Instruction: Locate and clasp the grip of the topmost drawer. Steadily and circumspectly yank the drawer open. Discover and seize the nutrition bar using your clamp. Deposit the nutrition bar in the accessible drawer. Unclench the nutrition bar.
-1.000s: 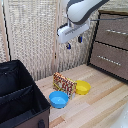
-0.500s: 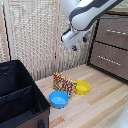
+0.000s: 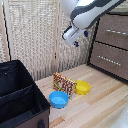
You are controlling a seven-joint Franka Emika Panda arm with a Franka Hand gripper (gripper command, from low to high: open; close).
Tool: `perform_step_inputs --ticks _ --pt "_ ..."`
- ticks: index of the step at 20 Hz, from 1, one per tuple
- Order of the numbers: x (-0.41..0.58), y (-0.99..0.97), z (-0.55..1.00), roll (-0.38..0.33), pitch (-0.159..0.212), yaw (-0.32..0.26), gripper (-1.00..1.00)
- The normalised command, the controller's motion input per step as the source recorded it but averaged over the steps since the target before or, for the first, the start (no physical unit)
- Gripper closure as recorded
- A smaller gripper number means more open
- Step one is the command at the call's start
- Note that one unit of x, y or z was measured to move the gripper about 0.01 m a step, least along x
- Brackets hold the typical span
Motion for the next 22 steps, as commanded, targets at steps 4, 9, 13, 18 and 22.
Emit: perform_step_inputs --ticks 4,9,13,18,22 --pt "0.124 -0.2 0.0 -0.363 0.0 0.051 -1.0" --pt "0.119 -0.2 0.0 -0.364 0.0 0.051 -1.0" --pt "0.122 -0.19 0.02 -0.356 0.0 0.056 -1.0" --pt "0.112 -0.16 0.11 -0.332 0.0 0.065 -1.0" --pt "0.109 -0.33 0.24 -0.287 0.002 0.016 -1.0"
